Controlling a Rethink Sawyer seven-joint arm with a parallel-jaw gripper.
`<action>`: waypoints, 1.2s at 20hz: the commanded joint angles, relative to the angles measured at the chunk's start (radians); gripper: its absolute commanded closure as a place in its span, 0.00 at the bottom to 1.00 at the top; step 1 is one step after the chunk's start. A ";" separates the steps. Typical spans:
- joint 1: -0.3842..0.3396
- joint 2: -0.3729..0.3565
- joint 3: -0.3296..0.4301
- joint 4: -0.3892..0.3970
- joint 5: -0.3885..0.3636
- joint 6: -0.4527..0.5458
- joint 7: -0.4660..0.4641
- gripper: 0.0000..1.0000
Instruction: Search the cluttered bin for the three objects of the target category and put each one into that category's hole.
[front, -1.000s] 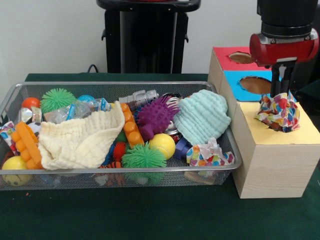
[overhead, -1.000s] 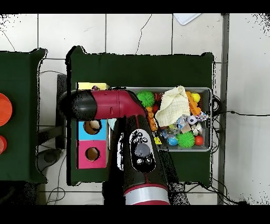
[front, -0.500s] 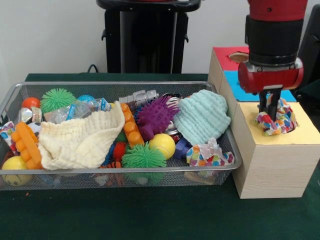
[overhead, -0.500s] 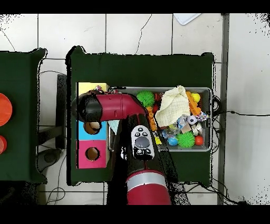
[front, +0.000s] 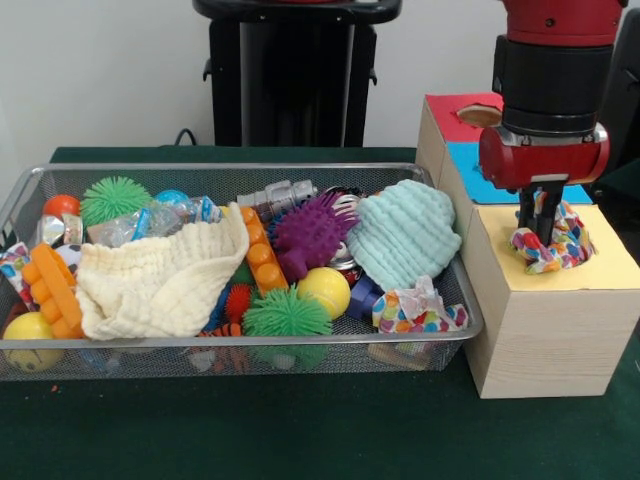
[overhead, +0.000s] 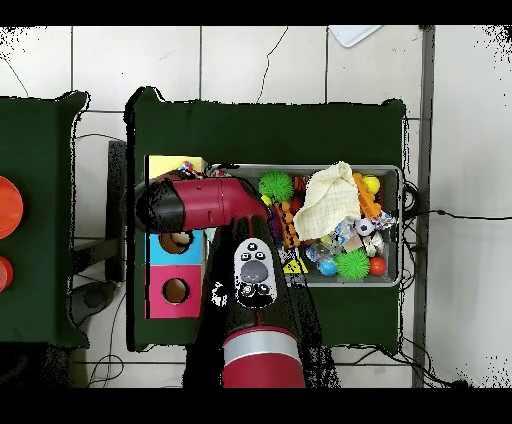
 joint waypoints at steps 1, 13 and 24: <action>-0.054 0.207 -0.003 0.007 -0.050 -0.086 0.111 1.00; -0.071 0.152 0.061 0.075 0.051 0.023 0.138 1.00; -0.046 0.111 0.057 0.107 0.090 0.021 0.156 1.00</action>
